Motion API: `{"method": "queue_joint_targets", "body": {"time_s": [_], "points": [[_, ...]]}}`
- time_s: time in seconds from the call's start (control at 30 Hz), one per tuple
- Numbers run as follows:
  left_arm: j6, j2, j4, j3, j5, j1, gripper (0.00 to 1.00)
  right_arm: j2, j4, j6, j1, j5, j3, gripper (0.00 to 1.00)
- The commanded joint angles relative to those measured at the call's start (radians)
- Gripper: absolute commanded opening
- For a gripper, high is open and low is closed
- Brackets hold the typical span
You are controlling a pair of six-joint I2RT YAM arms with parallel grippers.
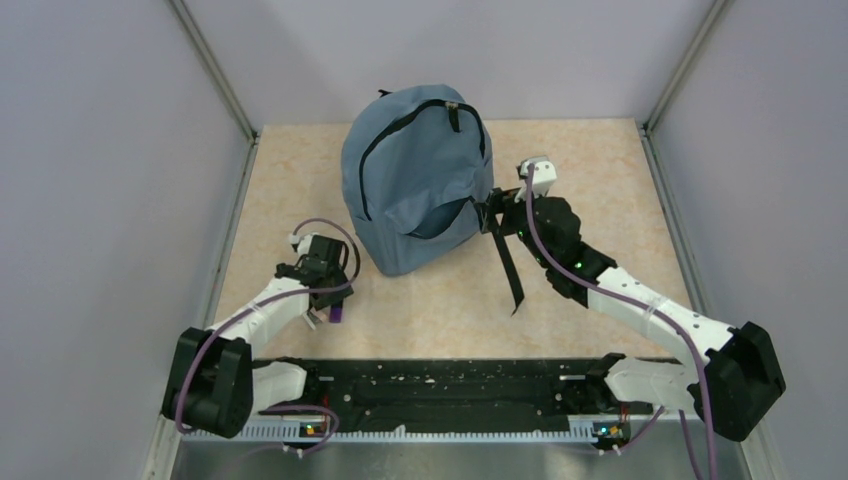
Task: Pack the student bag
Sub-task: Pick up the stationery from the center of the board.
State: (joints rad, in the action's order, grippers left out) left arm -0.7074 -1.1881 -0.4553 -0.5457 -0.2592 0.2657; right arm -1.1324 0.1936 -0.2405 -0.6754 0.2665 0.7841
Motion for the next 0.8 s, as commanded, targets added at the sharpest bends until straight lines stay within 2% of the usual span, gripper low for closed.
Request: {"method": "queue_joint_targets", "body": {"time_s": [0.0, 0.1, 0.2, 0.3, 0.43, 0.6, 0.77], "points": [[-0.003, -0.010, 0.013, 0.004, 0.017, -0.005, 0.49, 0.012, 0.036, -0.014, 0.010, -0.012, 0.009, 0.75], [-0.007, -0.018, 0.035, 0.017, 0.041, -0.005, 0.42, 0.009, 0.038, -0.017, 0.010, -0.014, 0.009, 0.75], [-0.007, -0.007, 0.060, 0.025, 0.077, -0.005, 0.30, 0.005, 0.040, -0.020, 0.010, -0.022, 0.009, 0.75], [-0.016, 0.059, 0.072, 0.039, 0.062, -0.005, 0.29, 0.003, 0.036, -0.022, 0.010, -0.023, 0.009, 0.75], [-0.001, 0.203, 0.055, 0.060, 0.037, -0.004, 0.27, 0.006, 0.034, -0.022, 0.010, -0.028, 0.007, 0.74], [0.113, 0.483, 0.047, 0.085, 0.071, -0.003, 0.20, 0.015, 0.043, -0.017, 0.010, -0.031, -0.003, 0.74], [0.260, 0.686, 0.046, 0.018, 0.194, -0.001, 0.14, 0.029, 0.057, -0.006, 0.010, -0.027, -0.020, 0.74]]}}
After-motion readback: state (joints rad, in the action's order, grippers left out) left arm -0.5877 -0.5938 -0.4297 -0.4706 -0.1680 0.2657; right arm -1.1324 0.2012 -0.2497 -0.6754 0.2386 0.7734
